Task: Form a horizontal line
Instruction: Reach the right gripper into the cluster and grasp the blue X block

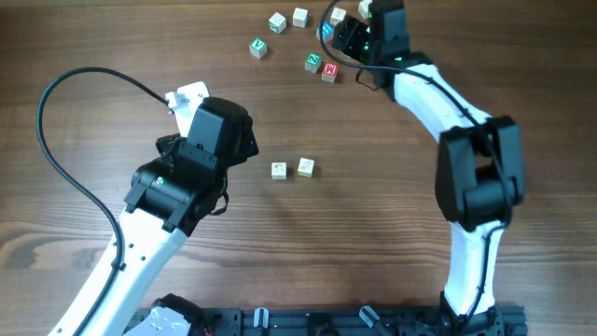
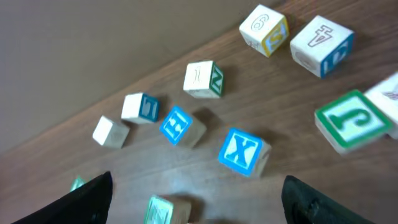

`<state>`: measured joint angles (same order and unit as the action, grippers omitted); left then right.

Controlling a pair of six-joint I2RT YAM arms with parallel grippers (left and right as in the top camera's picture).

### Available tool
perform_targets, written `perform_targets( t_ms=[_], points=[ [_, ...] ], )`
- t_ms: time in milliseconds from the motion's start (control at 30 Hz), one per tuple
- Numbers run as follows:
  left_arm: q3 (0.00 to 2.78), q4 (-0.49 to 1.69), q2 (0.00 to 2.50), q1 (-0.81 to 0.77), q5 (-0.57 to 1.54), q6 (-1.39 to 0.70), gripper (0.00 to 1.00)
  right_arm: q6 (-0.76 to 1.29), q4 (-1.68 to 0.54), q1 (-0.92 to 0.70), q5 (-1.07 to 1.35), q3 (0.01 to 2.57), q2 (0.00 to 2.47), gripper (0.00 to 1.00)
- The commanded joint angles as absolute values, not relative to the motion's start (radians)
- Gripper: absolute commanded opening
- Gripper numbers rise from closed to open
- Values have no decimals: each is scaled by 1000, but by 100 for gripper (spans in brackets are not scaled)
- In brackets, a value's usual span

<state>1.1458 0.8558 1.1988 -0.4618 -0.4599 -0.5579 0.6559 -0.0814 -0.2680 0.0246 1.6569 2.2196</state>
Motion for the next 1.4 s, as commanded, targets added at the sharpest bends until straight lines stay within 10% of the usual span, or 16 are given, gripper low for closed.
perform_targets(
  t_ms=[0,567,967,1367],
  points=[
    [1158,854,1201,-456,-469,-550,100,720,7,-274,-20,1676,2316,87],
    [1158,854,1201,-456,-469,-550,100,694,163,-281,-55,1676,2475,80],
    [1158,854,1201,-456,-469,-550,100,529,82,-283,-60,1677,2430,45],
    [1158,854,1201,-456,-469,-550,100,414,-142,-282,-79,1677,2202,38]
  ],
)
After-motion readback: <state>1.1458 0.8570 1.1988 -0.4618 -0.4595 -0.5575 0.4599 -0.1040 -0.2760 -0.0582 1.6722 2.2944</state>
